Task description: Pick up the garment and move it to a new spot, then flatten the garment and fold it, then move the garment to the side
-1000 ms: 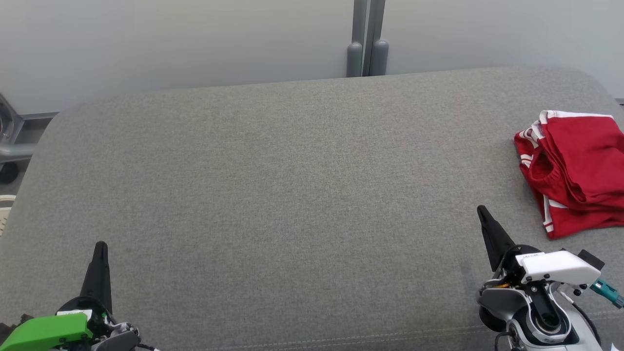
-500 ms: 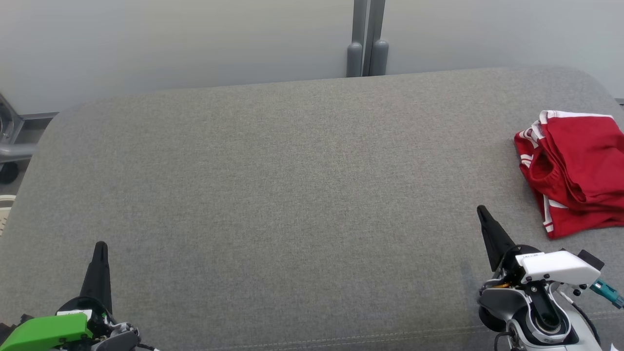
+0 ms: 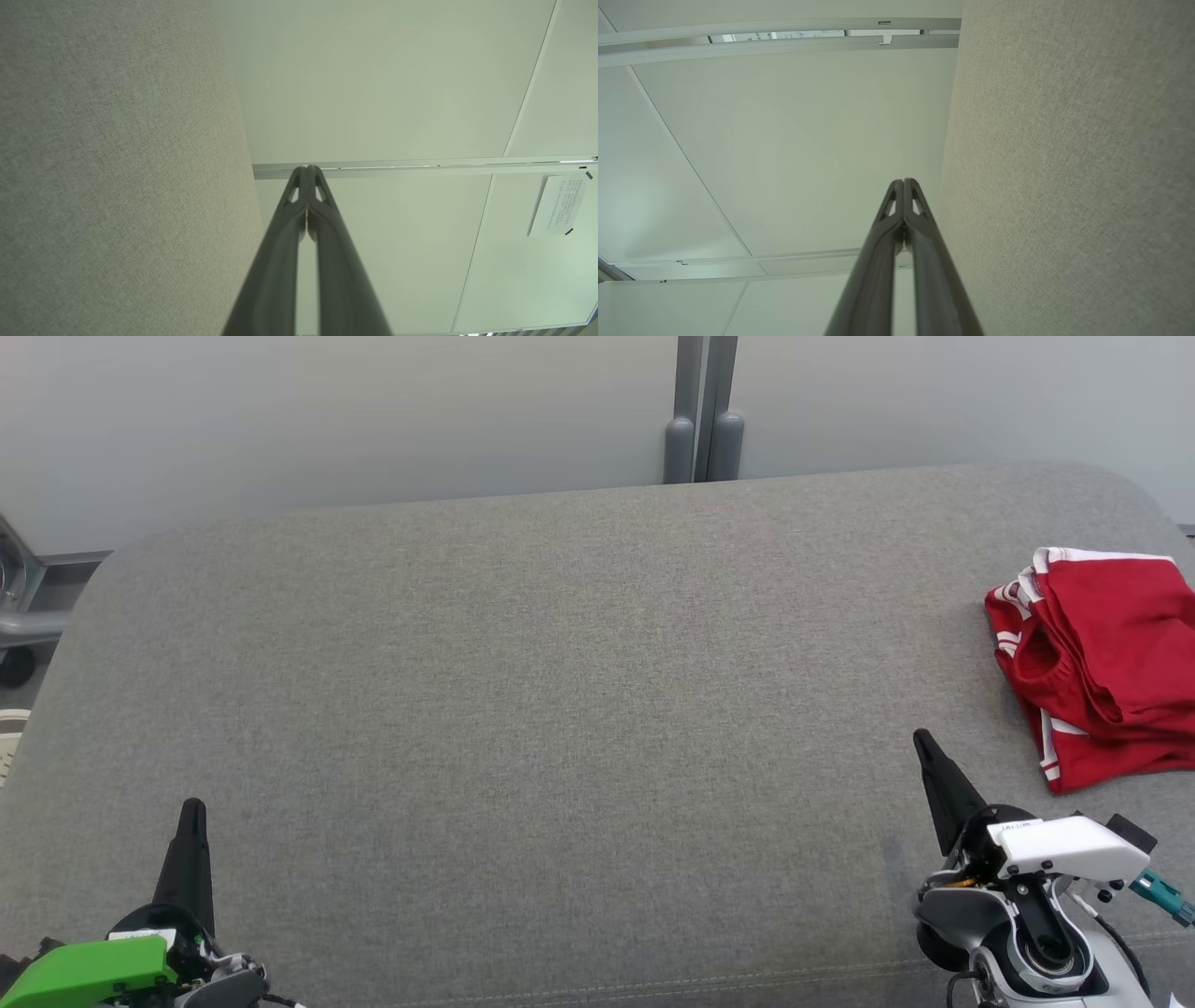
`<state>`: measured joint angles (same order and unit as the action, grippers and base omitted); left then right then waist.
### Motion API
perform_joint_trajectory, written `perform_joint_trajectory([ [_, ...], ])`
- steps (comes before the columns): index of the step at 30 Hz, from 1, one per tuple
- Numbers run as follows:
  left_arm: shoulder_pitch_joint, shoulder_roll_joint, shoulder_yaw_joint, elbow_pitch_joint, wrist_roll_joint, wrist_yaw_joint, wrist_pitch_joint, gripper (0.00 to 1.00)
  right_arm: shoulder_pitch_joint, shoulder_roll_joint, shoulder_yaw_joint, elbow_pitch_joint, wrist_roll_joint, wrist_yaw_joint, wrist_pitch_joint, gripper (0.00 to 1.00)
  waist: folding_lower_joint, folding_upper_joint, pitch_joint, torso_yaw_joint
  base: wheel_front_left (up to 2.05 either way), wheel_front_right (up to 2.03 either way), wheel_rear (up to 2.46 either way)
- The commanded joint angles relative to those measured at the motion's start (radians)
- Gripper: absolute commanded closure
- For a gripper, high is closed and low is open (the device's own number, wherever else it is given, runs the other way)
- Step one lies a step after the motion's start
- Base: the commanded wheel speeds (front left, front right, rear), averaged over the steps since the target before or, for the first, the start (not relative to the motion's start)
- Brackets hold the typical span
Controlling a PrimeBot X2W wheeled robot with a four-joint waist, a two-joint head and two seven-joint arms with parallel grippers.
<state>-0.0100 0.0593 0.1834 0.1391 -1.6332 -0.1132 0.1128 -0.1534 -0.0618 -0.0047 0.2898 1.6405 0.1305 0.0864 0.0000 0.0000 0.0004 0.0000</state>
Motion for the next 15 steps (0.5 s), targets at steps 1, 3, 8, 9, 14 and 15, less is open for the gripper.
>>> perform_joint_trajectory([
  [1, -0.012, 0.0, 0.003, -0.002, 0.003, -0.002, 0.0, 1.0, -0.008, -0.001, -0.003, -0.002, -0.007, 0.0, 0.001, 1.0, 0.0, 0.0, 0.0, 0.0, 0.0, 0.0, 0.0],
  [3, -0.012, 0.0, 0.003, -0.002, 0.004, -0.002, 0.001, 1.0, -0.008, -0.001, -0.003, -0.002, -0.008, 0.0, 0.002, 1.0, 0.0, 0.0, 0.0, 0.0, 0.0, 0.0, 0.0],
  [8, -0.012, -0.001, 0.003, -0.002, 0.004, -0.002, 0.001, 1.0, -0.008, 0.0, -0.003, -0.002, -0.007, 0.0, 0.003, 1.0, 0.0, 0.0, 0.0, 0.0, 0.0, 0.0, 0.0],
  [9, -0.012, -0.001, 0.003, -0.002, 0.004, -0.002, 0.001, 1.0, -0.008, 0.0, -0.004, -0.002, -0.007, 0.0, 0.003, 1.0, 0.0, 0.0, 0.0, 0.0, 0.0, 0.0, 0.0],
  [14, -0.012, -0.001, 0.004, -0.002, 0.005, -0.002, 0.002, 1.0, -0.008, 0.0, -0.004, -0.001, -0.008, 0.0, 0.004, 1.0, 0.0, 0.0, 0.0, 0.0, 0.0, 0.0, 0.0],
  [15, -0.012, -0.001, 0.004, -0.002, 0.005, -0.002, 0.002, 1.0, -0.008, 0.0, -0.004, -0.001, -0.008, 0.0, 0.004, 1.0, 0.0, 0.0, 0.0, 0.0, 0.0, 0.0, 0.0],
])
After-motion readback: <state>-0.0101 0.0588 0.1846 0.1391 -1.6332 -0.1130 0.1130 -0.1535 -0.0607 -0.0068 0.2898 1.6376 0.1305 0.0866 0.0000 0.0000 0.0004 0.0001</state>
